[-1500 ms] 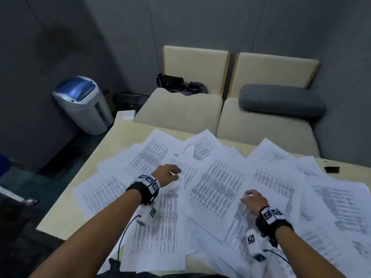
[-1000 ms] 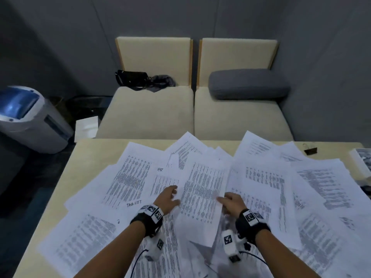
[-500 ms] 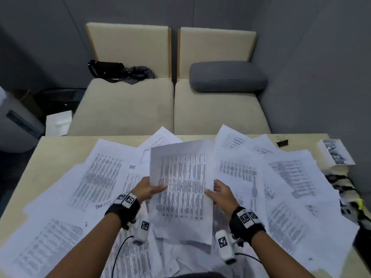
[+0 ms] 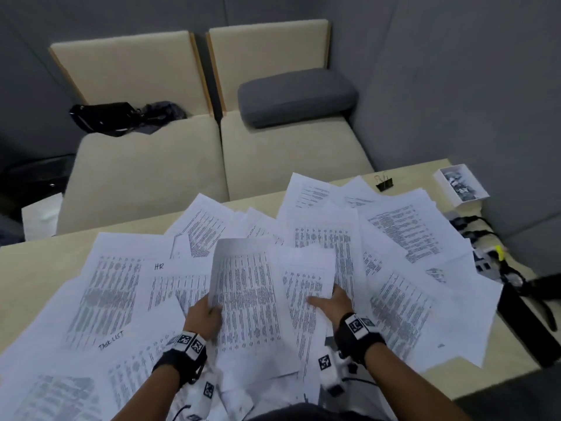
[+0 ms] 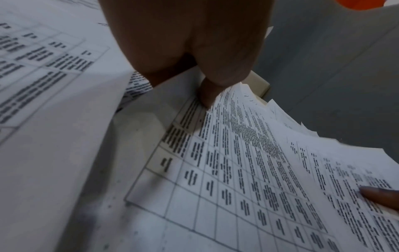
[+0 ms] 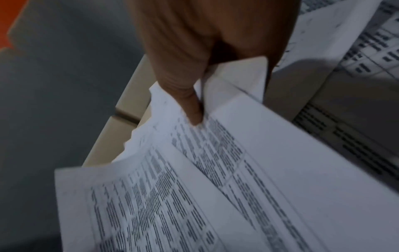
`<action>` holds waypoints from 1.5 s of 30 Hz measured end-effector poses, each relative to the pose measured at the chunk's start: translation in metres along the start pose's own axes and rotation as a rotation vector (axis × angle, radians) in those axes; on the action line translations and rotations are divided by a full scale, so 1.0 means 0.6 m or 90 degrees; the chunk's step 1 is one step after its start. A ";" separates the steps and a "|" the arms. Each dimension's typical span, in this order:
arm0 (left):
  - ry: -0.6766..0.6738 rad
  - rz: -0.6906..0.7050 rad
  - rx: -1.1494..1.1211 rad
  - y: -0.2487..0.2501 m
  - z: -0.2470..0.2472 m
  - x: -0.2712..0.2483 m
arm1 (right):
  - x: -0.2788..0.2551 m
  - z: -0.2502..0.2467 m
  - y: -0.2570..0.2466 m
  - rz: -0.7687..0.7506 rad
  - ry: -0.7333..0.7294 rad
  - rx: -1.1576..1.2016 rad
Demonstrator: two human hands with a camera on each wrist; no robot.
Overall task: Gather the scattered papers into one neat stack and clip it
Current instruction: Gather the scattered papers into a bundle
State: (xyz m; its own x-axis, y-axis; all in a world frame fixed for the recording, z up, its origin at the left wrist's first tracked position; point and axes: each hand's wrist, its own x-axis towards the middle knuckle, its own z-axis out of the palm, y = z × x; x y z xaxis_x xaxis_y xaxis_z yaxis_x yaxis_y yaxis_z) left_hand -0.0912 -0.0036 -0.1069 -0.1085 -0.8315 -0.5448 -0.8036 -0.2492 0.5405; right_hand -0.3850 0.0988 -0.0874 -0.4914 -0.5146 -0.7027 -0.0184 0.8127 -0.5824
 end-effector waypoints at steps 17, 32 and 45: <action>0.068 -0.087 -0.108 -0.064 -0.068 0.027 | 0.018 -0.233 -0.018 -0.250 0.323 -0.213; -0.016 -0.023 -0.180 0.061 -0.038 -0.007 | -0.060 -0.155 -0.157 -0.359 -0.011 0.390; -0.209 -0.070 -0.442 0.052 -0.021 -0.047 | -0.018 0.003 -0.056 -0.237 0.030 -0.045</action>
State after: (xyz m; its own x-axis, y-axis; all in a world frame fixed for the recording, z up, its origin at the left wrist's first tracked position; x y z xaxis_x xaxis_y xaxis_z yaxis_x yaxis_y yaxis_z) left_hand -0.1058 0.0057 -0.0667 -0.3046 -0.6207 -0.7225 -0.2804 -0.6664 0.6908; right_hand -0.3776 0.0767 -0.0609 -0.4786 -0.7670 -0.4274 -0.2630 0.5897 -0.7636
